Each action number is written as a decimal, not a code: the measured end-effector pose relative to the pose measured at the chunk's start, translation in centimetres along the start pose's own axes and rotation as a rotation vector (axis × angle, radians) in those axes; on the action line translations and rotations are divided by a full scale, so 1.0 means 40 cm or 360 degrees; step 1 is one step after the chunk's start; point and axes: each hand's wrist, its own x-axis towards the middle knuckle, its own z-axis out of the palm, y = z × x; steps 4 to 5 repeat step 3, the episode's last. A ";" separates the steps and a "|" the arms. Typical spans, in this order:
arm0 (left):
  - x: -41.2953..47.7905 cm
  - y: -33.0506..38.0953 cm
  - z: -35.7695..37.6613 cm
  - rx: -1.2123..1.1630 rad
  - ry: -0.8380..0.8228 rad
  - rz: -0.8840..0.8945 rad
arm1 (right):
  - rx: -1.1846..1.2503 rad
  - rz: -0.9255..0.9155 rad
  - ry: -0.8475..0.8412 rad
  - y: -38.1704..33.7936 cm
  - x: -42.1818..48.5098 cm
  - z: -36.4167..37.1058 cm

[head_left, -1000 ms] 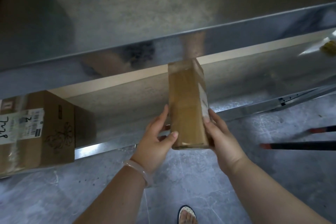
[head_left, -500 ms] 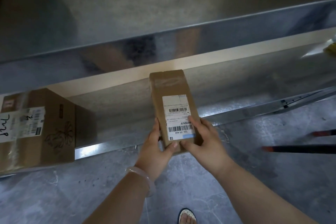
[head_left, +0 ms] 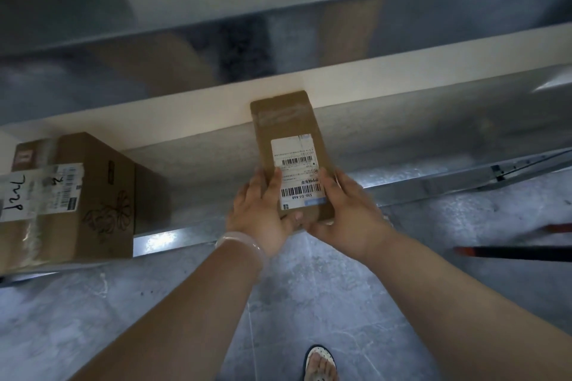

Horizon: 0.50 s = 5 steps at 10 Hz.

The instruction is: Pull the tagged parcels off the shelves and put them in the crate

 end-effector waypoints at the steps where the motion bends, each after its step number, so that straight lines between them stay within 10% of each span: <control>1: -0.039 0.035 -0.041 0.0275 0.0145 0.0115 | -0.0309 -0.0117 0.0111 -0.019 -0.046 -0.045; 5: -0.170 0.140 -0.169 0.0363 0.0391 0.0237 | -0.0573 -0.0301 0.0387 -0.078 -0.193 -0.193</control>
